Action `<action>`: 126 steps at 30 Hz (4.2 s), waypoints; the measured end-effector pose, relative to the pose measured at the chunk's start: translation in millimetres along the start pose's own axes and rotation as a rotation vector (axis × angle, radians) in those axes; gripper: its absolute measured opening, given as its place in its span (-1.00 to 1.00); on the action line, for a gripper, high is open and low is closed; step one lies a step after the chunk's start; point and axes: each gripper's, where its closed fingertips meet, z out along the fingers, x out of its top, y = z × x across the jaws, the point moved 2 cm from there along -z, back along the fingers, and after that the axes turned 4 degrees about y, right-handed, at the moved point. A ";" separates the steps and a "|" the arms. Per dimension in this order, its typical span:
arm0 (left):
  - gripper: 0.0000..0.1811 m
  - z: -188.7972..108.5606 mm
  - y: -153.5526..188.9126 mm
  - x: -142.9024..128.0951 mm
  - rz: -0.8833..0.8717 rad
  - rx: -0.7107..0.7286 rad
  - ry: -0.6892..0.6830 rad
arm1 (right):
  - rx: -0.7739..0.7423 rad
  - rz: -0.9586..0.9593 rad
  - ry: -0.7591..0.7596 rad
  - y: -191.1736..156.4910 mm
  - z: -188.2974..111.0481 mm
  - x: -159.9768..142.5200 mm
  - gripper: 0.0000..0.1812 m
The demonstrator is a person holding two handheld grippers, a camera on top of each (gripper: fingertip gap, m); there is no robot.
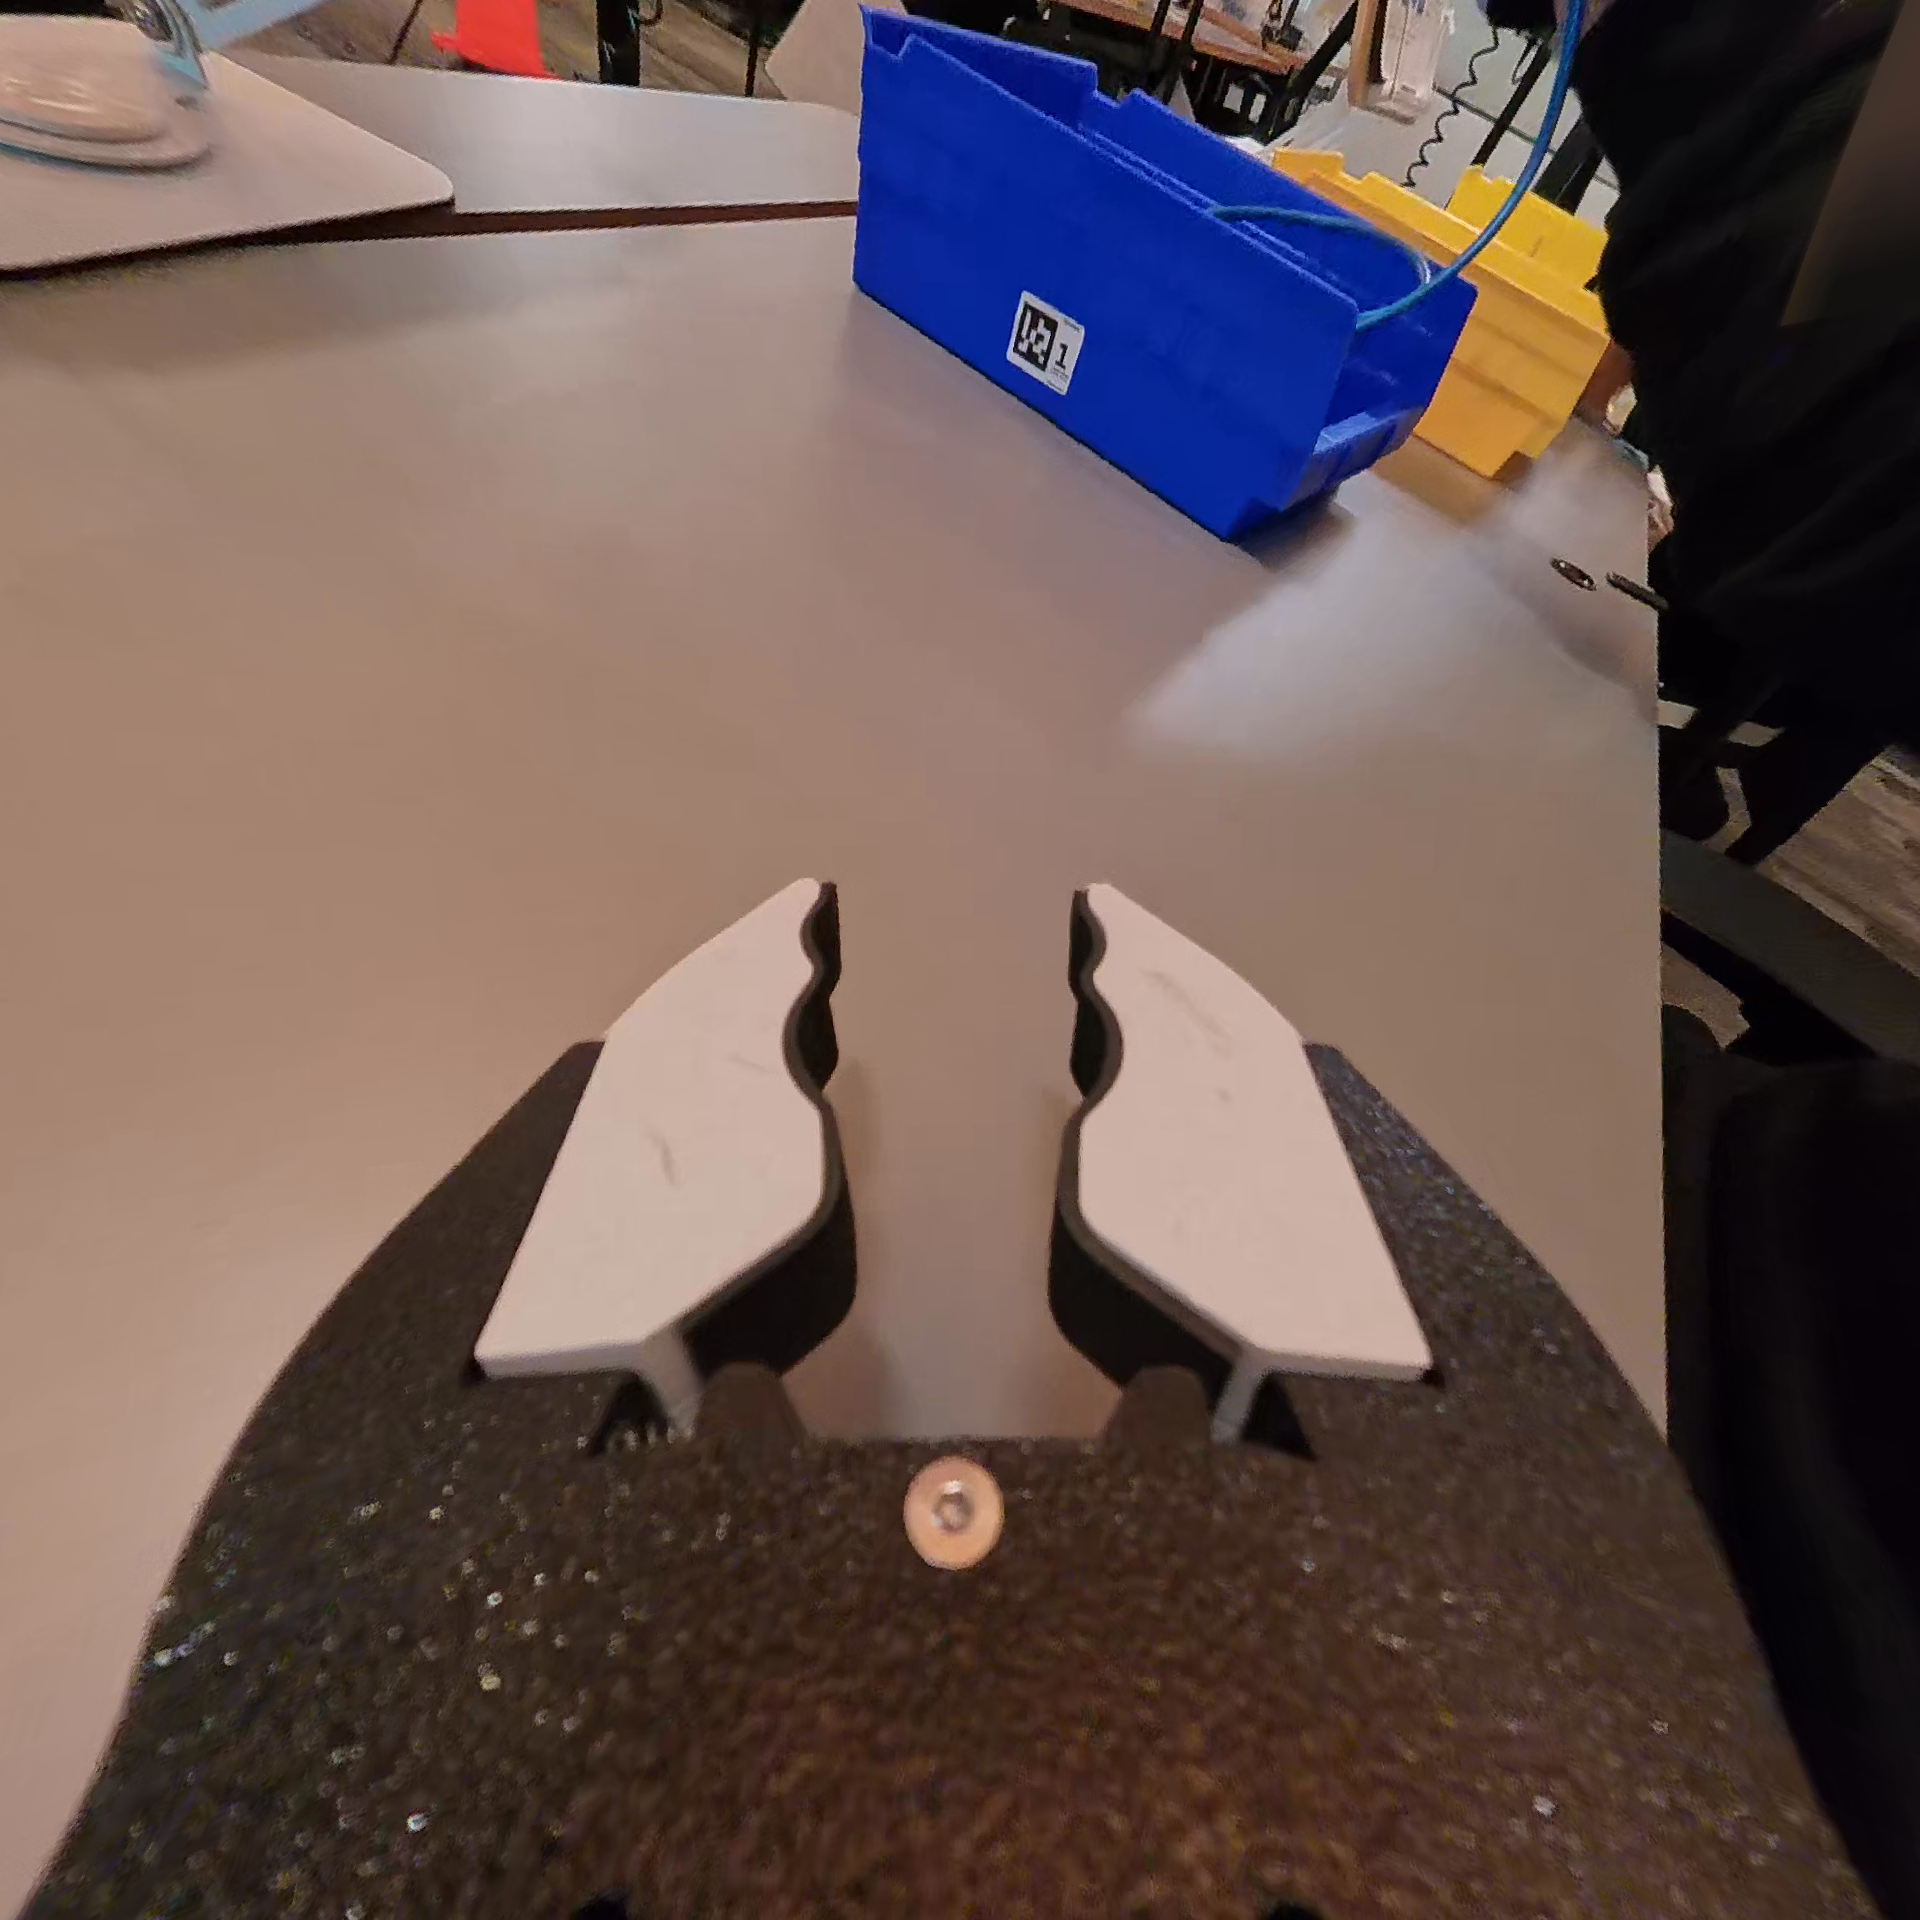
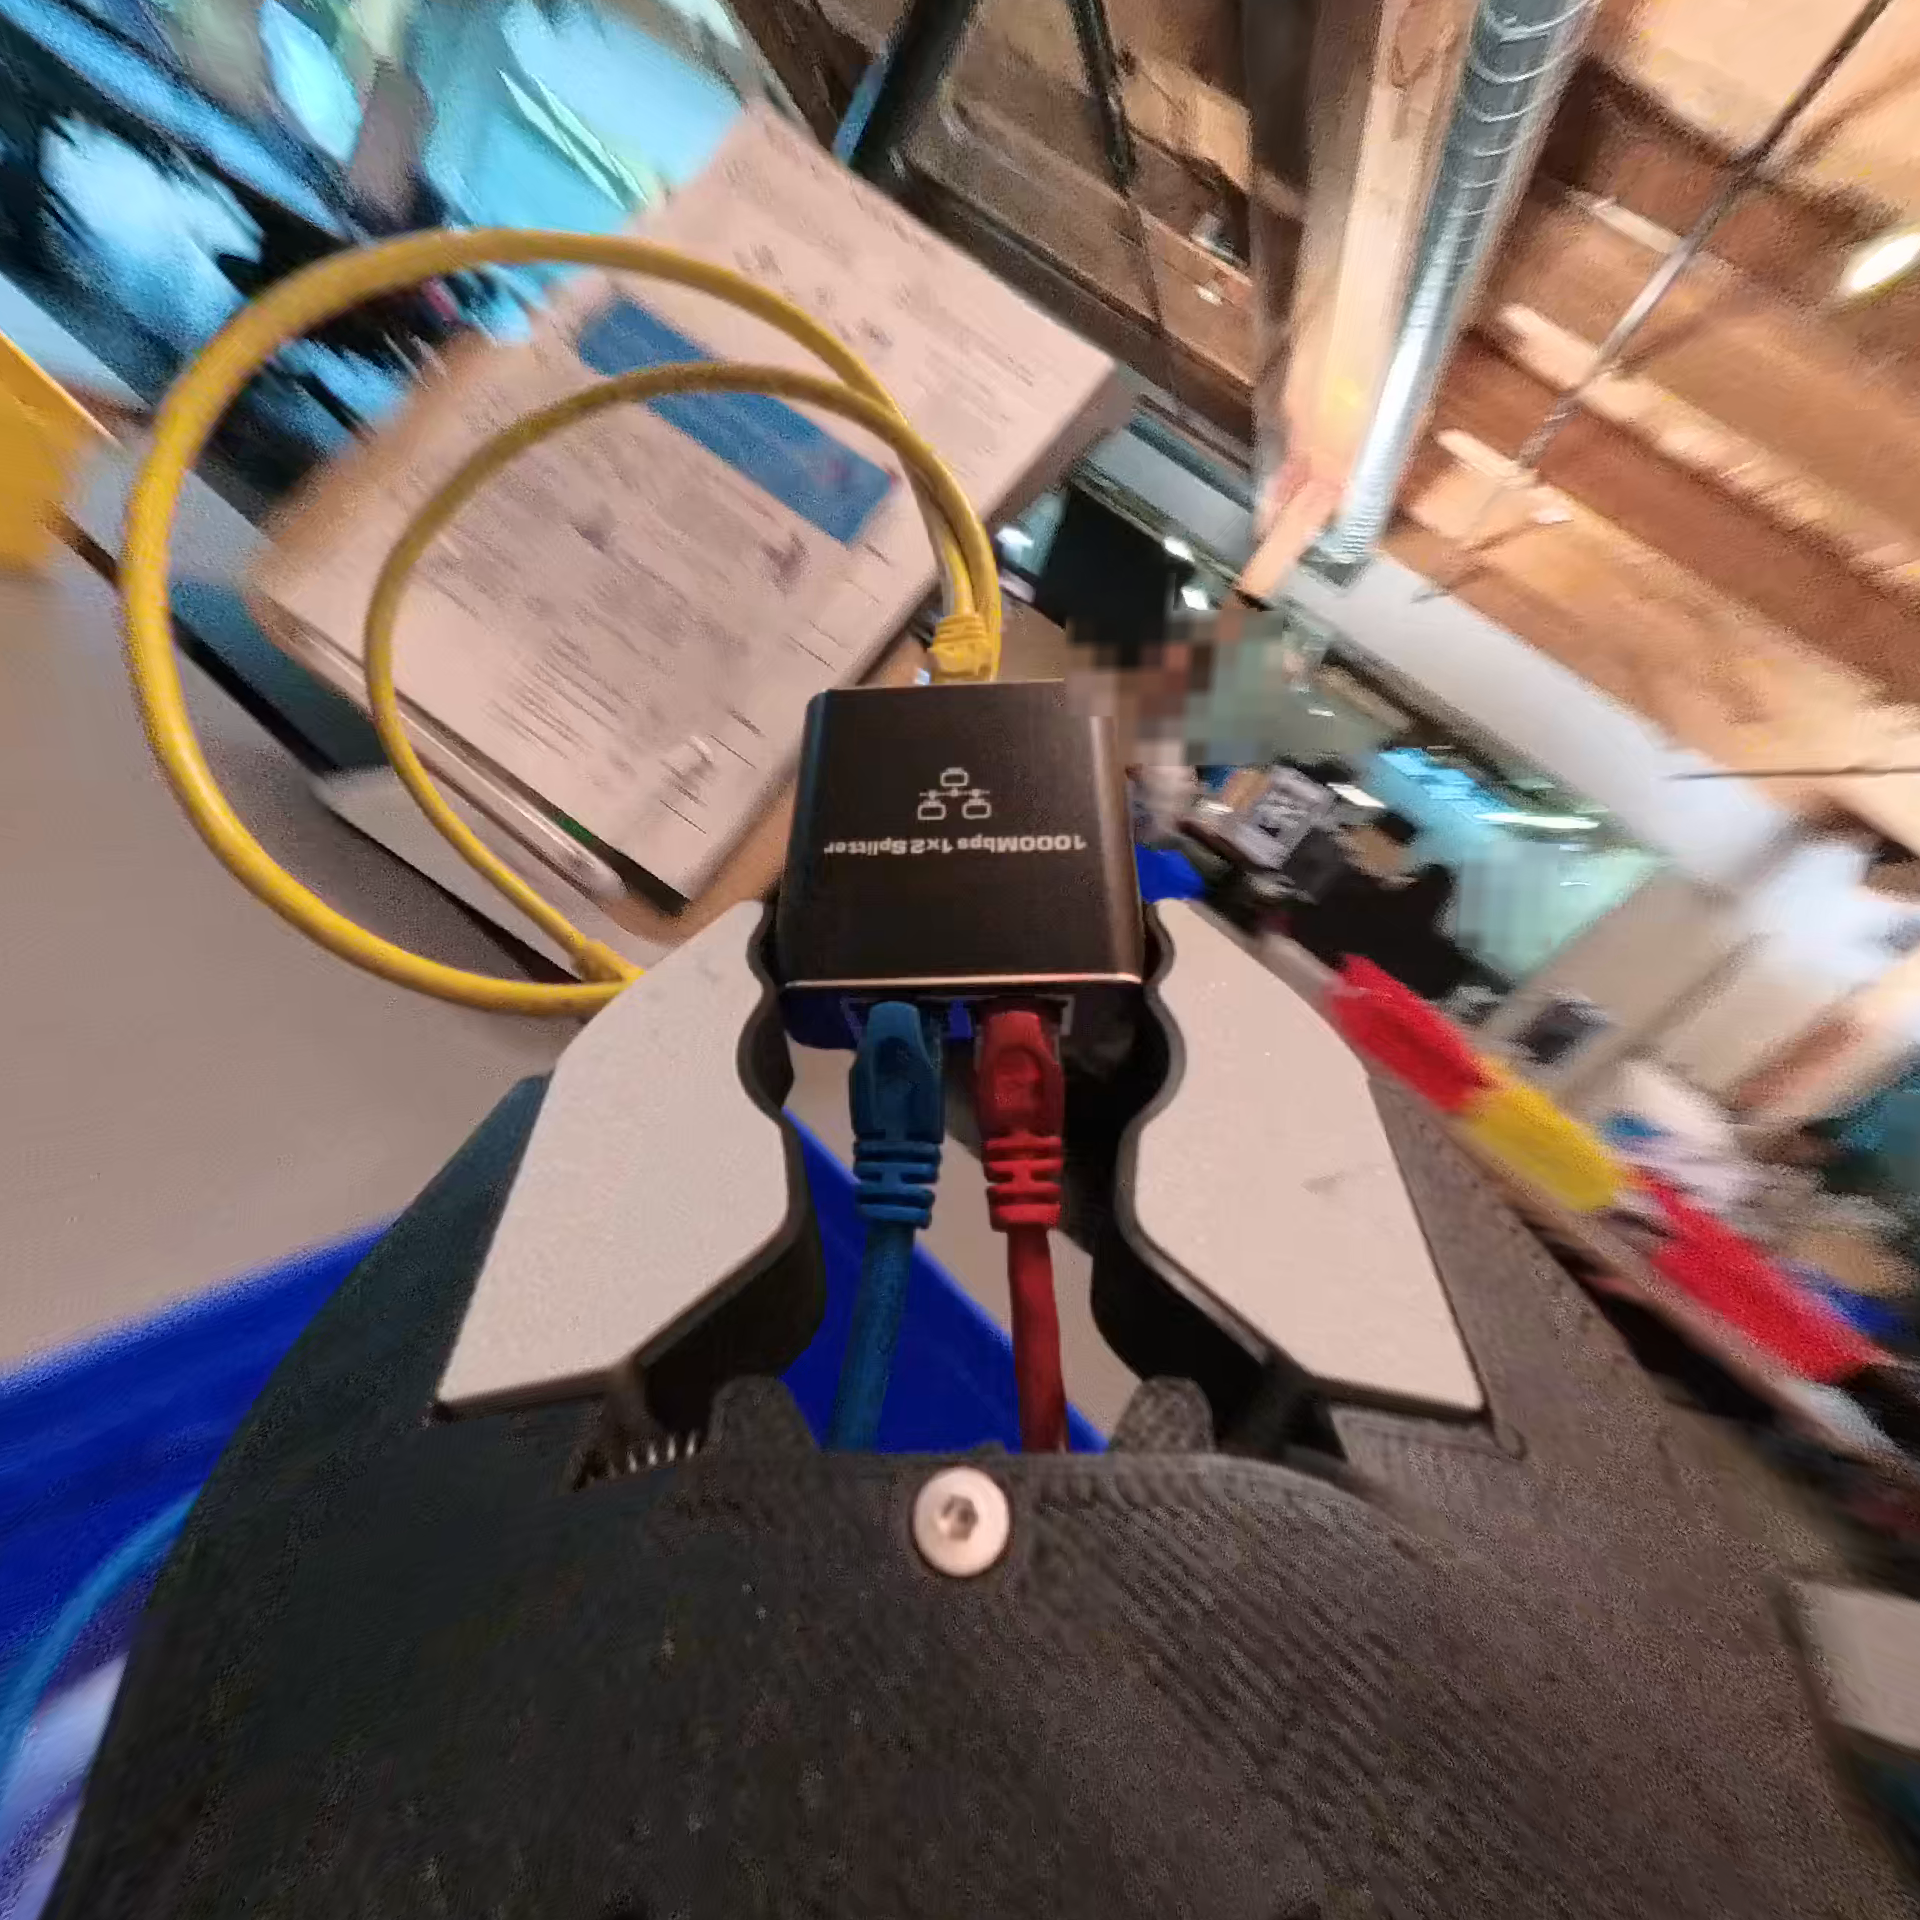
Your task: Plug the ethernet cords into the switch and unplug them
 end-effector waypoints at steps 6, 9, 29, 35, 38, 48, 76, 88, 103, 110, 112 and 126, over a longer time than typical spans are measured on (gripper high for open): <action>-0.56 1.6 1.5 2.9 -0.002 -0.010 0.020 | 0.114 0.477 0.124 -14.4 0.3 -16.8 -0.31; -0.56 1.8 1.7 3.0 -0.004 -0.017 0.020 | 0.090 0.720 0.117 -11.9 -6.1 -50.4 -0.31; -0.60 4.6 2.8 1.9 -0.010 -0.034 0.006 | 0.053 0.945 -0.687 -64.4 -8.3 -160.6 -0.01; -0.60 9.0 6.0 0.5 0.027 -0.019 -0.013 | 0.039 0.515 -0.805 -43.5 -37.4 -120.6 0.02; -0.58 18.2 15.7 3.9 0.067 -0.013 0.001 | 0.094 0.435 -0.769 -62.0 -70.8 -84.3 -0.09; -0.13 160.4 100.8 61.6 0.229 0.076 0.046 | -0.272 0.454 -0.603 -97.9 -164.7 -62.2 0.08; -0.94 90.3 13.4 49.2 0.313 0.427 0.038 | 0.061 0.678 -0.225 -186.4 -90.4 41.8 -0.04; -0.95 -77.4 -30.8 12.5 0.222 0.541 0.132 | 0.821 0.993 -0.432 -443.3 185.6 177.9 -0.07; -0.93 -81.1 -35.3 14.9 0.150 0.469 0.248 | 0.551 0.892 -1.079 -617.8 327.0 86.6 -0.10; -0.95 -82.9 -38.2 17.7 0.168 0.511 0.289 | 0.515 0.595 -1.241 -633.7 330.3 64.5 -0.49; -0.95 -83.4 -39.2 18.3 0.174 0.522 0.294 | 0.495 0.640 -1.292 -634.1 330.1 62.4 -0.60; -0.95 -89.4 -40.3 17.6 0.209 0.565 0.285 | 0.706 0.887 -1.130 -533.0 361.4 127.3 -0.80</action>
